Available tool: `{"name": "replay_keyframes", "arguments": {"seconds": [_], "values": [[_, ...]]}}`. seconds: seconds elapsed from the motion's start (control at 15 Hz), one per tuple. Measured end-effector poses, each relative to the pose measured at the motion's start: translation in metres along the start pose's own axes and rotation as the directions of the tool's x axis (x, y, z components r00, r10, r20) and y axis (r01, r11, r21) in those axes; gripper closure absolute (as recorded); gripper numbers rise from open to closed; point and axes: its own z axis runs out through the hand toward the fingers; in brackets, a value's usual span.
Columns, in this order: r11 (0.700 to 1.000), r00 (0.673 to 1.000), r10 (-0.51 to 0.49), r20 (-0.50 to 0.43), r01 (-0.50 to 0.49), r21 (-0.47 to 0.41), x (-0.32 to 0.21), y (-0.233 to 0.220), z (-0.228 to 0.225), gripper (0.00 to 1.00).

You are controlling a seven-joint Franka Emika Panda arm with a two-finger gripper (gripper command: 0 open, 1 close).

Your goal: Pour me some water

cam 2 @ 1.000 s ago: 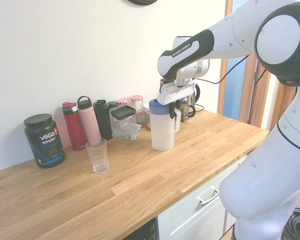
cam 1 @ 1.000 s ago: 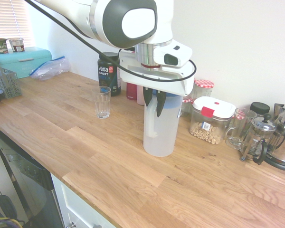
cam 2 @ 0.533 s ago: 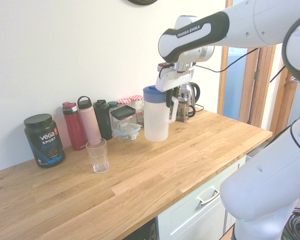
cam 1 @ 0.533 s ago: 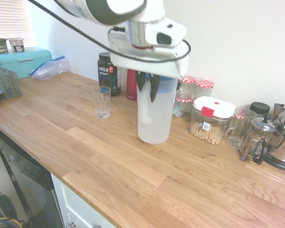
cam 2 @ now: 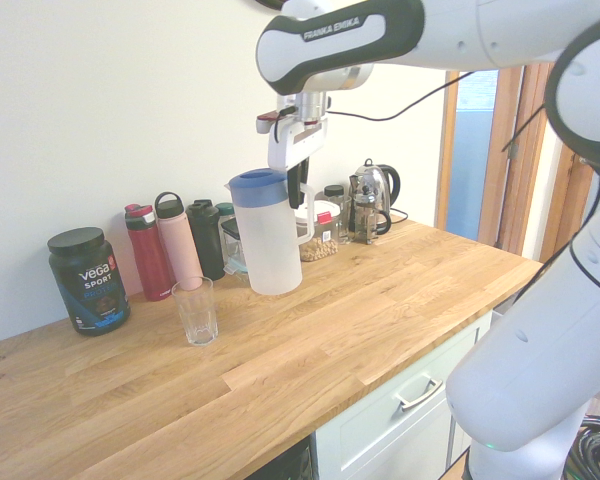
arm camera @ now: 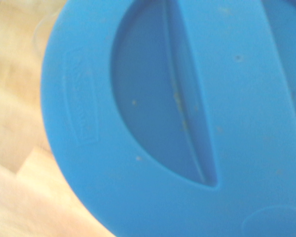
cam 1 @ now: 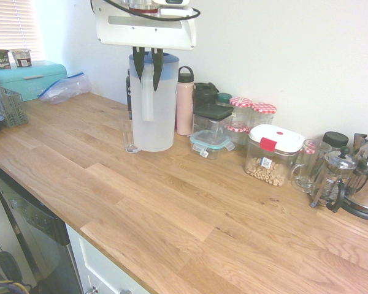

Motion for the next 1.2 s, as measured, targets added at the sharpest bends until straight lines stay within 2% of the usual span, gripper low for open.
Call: {"name": "replay_keyframes", "arguments": {"seconds": [0.2,0.4,0.6,0.93,1.2], "values": [[0.987,0.994,-0.105,0.022,0.107,-0.12,0.015,-0.039,0.013,1.0],[0.957,0.977,-0.207,0.056,0.214,-0.195,0.009,-0.085,0.019,1.0],[0.902,0.949,-0.295,0.112,0.315,-0.294,-0.004,-0.12,0.028,1.0],[0.797,0.897,-0.391,0.206,0.442,-0.413,-0.007,-0.133,0.045,1.0],[0.756,0.878,-0.413,0.241,0.478,-0.448,-0.005,-0.14,0.059,1.0]]}}
